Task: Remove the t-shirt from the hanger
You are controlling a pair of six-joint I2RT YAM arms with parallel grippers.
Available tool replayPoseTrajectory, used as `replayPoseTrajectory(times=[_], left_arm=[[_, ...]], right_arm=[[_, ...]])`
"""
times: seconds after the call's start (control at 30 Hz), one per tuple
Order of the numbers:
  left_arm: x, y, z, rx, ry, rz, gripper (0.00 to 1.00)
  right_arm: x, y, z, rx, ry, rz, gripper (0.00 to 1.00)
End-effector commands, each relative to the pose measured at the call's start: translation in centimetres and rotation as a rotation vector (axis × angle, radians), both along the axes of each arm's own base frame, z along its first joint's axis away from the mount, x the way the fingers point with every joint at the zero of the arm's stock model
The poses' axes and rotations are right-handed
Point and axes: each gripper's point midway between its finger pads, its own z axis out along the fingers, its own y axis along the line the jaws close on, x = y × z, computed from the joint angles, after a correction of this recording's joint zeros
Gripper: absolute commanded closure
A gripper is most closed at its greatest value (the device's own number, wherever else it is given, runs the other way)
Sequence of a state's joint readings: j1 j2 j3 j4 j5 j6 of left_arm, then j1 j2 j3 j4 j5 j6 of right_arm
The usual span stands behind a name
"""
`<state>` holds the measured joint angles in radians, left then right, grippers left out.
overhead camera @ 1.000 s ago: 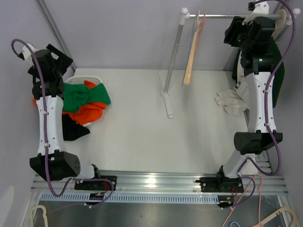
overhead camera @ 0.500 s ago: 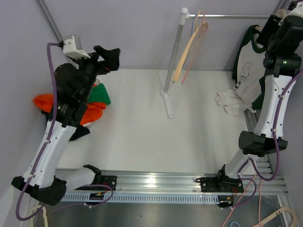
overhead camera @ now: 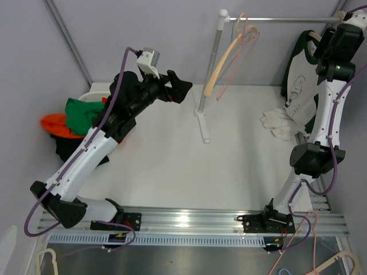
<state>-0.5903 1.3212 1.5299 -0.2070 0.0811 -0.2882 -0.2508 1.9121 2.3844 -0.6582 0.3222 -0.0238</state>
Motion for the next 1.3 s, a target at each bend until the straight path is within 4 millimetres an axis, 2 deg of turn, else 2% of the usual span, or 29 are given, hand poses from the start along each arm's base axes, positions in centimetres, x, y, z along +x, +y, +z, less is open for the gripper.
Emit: replayPoseTrajectory(times=[0.0, 0.13, 0.17, 0.23, 0.27, 0.33, 0.37, 0.47, 0.5, 0.57, 0.6, 0.63, 0.67, 0.7, 0.87, 1.0, 1.03, 1.1, 1.27], left_arm=[[-1.4, -1.2, 3.0, -0.015, -0.085, -0.051, 0.0], [-1.8, -2.2, 3.7, 0.0, -0.104, -0.056, 0.0], [-1.9, -2.1, 3.8, 0.006, -0.115, -0.048, 0.0], [-2.3, -2.5, 4.0, 0.012, -0.128, -0.053, 0.0], [-2.2, -2.5, 4.2, 0.012, -0.134, -0.048, 0.0], [-2.3, -2.7, 4.4, 0.009, -0.133, -0.05, 0.01], [-2.4, -2.8, 4.4, 0.004, -0.131, -0.054, 0.01], [-2.8, -3.2, 4.5, 0.006, -0.13, -0.067, 0.01], [-3.0, -3.5, 4.4, 0.008, -0.128, -0.07, 0.0], [-3.2, -3.6, 4.4, 0.01, -0.132, -0.071, 0.0], [-3.4, -3.7, 4.5, 0.01, -0.132, -0.077, 0.01], [-3.5, -3.7, 4.3, 0.014, -0.127, -0.079, 0.01], [-3.7, -3.6, 4.4, 0.013, -0.131, -0.079, 0.0], [-3.9, -3.8, 4.2, 0.019, -0.128, -0.085, 0.0], [-4.6, -3.5, 4.3, 0.016, -0.14, -0.092, 0.0], [-4.9, -3.4, 4.3, 0.02, -0.144, -0.096, 0.0], [-5.0, -3.3, 4.4, 0.02, -0.146, -0.093, 0.01], [-4.7, -2.9, 4.1, 0.023, -0.141, -0.067, 0.01], [-5.2, -2.8, 3.7, 0.013, -0.136, -0.072, 0.01]], right_arm=[[1.5, -2.6, -0.7, -0.005, -0.014, -0.012, 0.34], [3.1, -3.4, -2.1, 0.002, -0.004, 0.009, 0.35], [3.3, -3.4, -1.9, -0.002, -0.013, 0.014, 0.35], [3.6, -3.4, -1.6, -0.003, -0.027, 0.026, 0.39], [3.9, -3.4, -2.3, 0.008, -0.009, 0.031, 0.4], [3.7, -3.2, -2.2, 0.017, -0.004, 0.041, 0.49], [3.3, -3.0, -2.4, 0.027, 0.01, 0.041, 0.5], [2.5, -2.4, -3.3, 0.045, 0.061, 0.06, 0.41], [1.7, -2.1, -2.8, 0.044, 0.062, 0.068, 0.4], [1.0, -1.7, -3.7, 0.057, 0.099, 0.077, 0.5], [0.2, -1.3, -2.8, 0.052, 0.084, 0.082, 0.68], [0.0, -1.2, -2.8, 0.054, 0.087, 0.085, 0.81], [-0.2, -1.0, -3.2, 0.062, 0.098, 0.092, 0.89], [-0.2, -0.5, -3.3, 0.075, 0.097, 0.112, 0.94], [-0.5, 1.8, -2.0, 0.098, 0.066, 0.189, 1.0], [-0.3, 4.2, -1.3, 0.075, 0.063, 0.224, 1.0], [0.0, 5.6, -1.2, 0.072, 0.063, 0.252, 1.0], [0.0, 7.2, -0.9, 0.08, 0.057, 0.288, 1.0], [0.5, 13.9, -1.3, 0.094, 0.071, 0.437, 1.0]])
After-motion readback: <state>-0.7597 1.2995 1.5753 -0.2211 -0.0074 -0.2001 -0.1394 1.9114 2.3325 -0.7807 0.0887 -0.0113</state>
